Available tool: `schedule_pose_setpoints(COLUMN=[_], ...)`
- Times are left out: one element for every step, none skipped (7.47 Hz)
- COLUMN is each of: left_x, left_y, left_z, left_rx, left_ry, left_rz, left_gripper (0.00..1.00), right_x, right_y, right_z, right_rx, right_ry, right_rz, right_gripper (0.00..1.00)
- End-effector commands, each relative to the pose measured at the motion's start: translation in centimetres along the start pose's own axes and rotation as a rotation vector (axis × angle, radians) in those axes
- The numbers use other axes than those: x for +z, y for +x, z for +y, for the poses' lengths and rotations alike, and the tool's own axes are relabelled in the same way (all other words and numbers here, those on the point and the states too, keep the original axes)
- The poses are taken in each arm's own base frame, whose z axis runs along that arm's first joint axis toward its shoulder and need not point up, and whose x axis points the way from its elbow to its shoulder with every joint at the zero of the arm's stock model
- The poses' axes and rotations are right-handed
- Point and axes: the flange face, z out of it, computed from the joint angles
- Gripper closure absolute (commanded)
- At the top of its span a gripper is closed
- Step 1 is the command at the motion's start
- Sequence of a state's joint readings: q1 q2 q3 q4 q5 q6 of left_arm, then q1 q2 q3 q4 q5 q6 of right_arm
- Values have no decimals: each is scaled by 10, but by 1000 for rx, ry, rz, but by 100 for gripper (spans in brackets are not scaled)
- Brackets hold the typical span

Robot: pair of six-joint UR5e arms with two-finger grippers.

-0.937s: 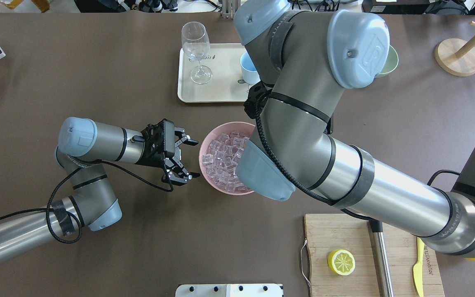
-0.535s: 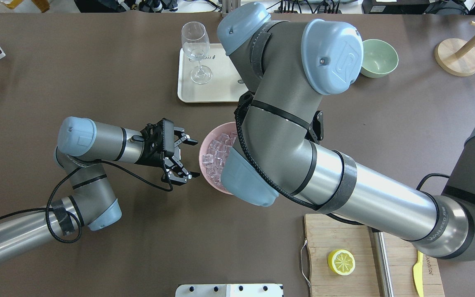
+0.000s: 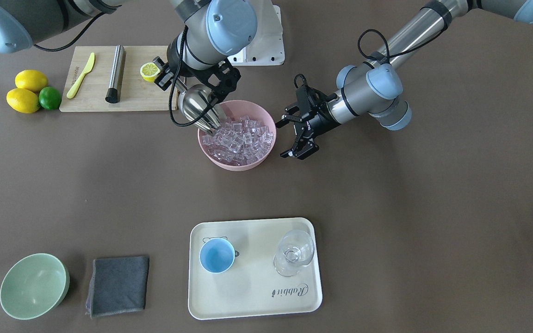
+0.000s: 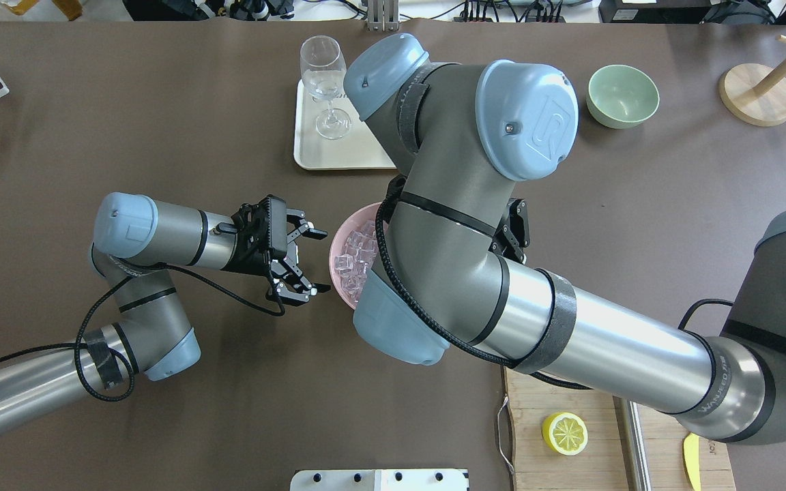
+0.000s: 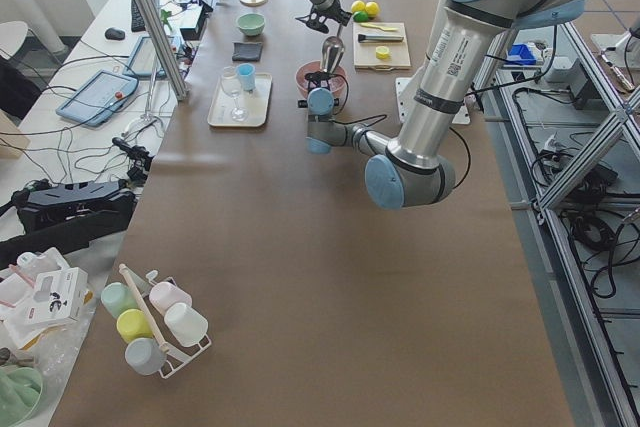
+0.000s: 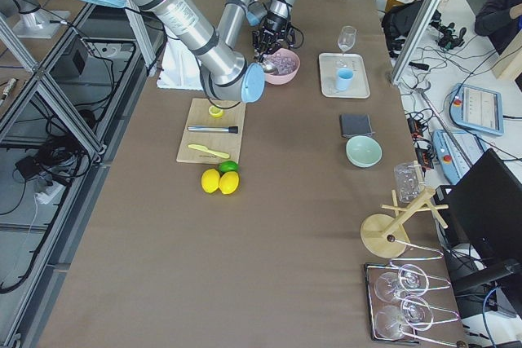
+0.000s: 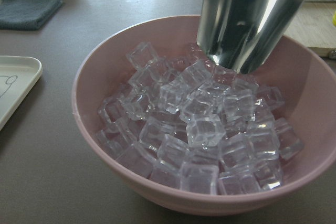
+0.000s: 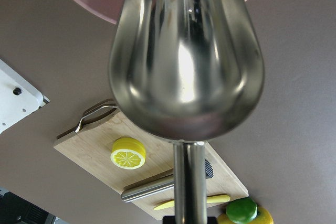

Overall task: Put ice in cup with scoop
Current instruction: 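Lower the scoop into the ice cubes with the right gripper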

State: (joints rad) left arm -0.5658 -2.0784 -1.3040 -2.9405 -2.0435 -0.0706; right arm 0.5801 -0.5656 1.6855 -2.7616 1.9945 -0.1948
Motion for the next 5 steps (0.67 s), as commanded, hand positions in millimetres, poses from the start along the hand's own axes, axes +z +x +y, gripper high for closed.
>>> schedule_pose_setpoints(left_x=[-4,-4,-4,-4,-4], left_y=[1,1,1,1,1], left_z=[0,1,1,1,3], left_rx=[6,6,7,6,4], left_ry=[15,14,14,14,11], left_rz=[4,2,2,2,2], left_gripper=[2,2,2,2,2], right_x=[4,0,-4,-6,-7], right_y=[0,-1,-2,-2,-6], right_z=[-12,-17,-25,-30,-34], right_rx=[6,8,13,18,14], right_ry=[-34,-39,-50,-57,-60], right_rz=[4,3,-1,-2,-1], right_gripper=[100,100,100,100,100])
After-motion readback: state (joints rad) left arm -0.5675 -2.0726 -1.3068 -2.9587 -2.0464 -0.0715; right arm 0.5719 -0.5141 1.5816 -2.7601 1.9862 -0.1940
